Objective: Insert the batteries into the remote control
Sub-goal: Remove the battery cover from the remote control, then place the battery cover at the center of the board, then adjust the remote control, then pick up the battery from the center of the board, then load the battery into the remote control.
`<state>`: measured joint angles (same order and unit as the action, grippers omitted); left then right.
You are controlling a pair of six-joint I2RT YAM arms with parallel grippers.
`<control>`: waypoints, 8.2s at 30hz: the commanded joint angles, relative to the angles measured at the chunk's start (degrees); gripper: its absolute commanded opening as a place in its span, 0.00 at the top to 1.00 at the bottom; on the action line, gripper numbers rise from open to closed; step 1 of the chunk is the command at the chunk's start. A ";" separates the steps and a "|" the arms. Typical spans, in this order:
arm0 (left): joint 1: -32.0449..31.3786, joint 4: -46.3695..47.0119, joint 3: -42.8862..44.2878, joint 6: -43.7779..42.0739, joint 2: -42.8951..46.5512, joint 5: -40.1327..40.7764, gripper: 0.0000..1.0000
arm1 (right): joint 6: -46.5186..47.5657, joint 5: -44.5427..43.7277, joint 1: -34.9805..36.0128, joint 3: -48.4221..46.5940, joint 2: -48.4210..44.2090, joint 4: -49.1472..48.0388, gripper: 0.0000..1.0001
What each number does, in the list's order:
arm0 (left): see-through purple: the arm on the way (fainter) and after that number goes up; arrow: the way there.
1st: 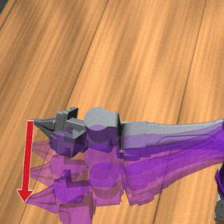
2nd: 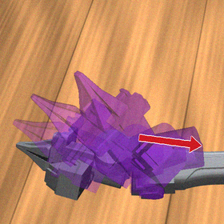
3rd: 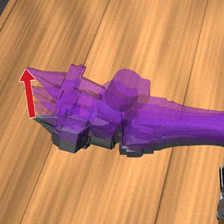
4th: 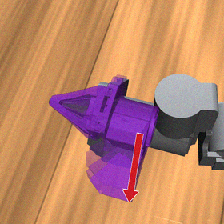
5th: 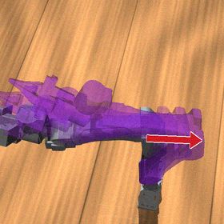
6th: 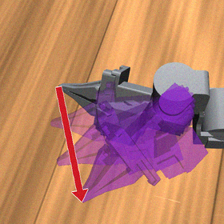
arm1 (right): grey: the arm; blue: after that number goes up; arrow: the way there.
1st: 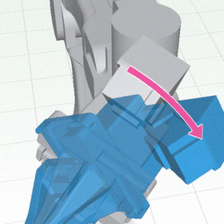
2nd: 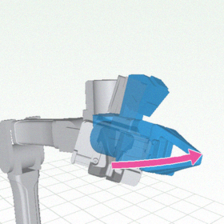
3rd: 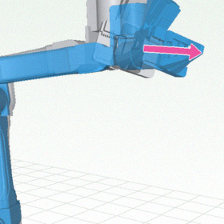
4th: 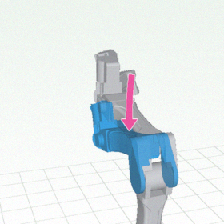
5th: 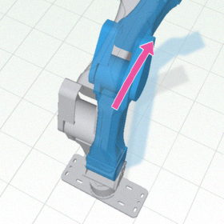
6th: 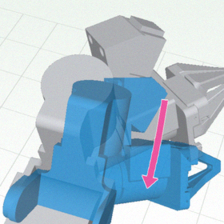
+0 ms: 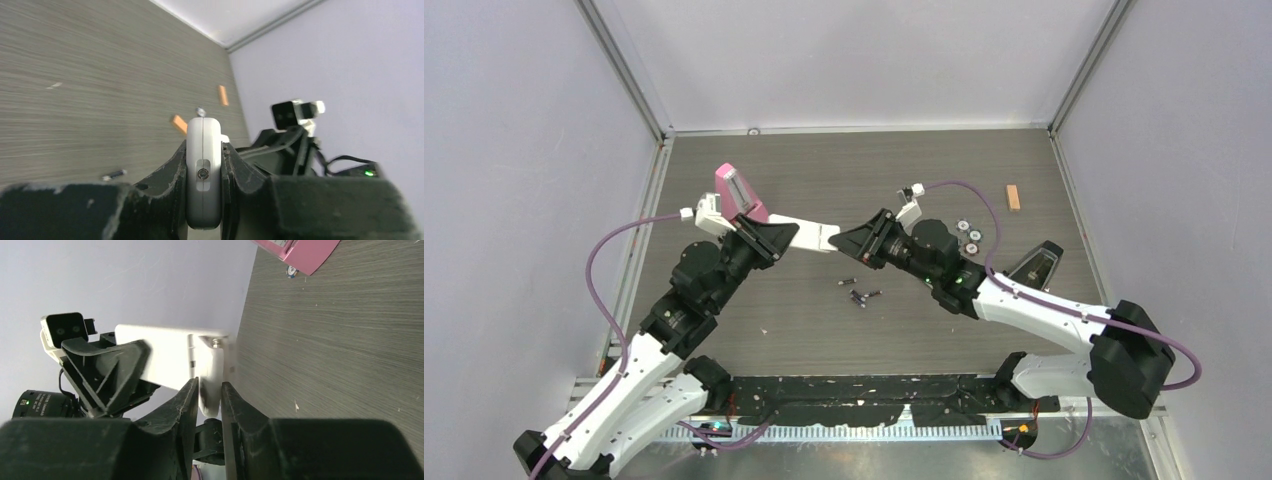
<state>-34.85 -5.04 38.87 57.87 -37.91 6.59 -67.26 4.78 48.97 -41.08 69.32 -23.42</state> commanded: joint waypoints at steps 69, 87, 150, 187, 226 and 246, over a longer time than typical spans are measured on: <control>1.39 1.82 10.00 -25.96 2.94 -56.06 1.00 | 50.96 27.45 8.21 -12.30 -13.78 27.53 0.09; 1.43 17.68 1.53 -8.65 2.20 -55.04 0.42 | 43.90 28.19 8.59 -14.73 -11.76 22.99 0.94; 1.46 -17.17 -10.06 -1.61 33.86 15.44 1.00 | 86.48 -2.80 3.51 -39.40 33.35 54.58 0.35; 1.46 -20.81 -11.16 -1.75 34.39 20.55 1.00 | 89.83 -0.67 1.39 -48.53 51.13 61.90 0.74; 1.49 29.92 -34.11 37.02 27.67 -1.61 1.00 | 27.18 -25.78 18.15 -31.48 5.19 30.56 0.92; 1.46 36.96 -35.49 34.72 26.41 0.55 1.00 | 31.07 -45.32 26.84 -42.70 15.03 40.41 0.91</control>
<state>-33.63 25.30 3.29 94.11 -10.90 6.35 -37.41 -32.62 74.26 -80.47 84.33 14.98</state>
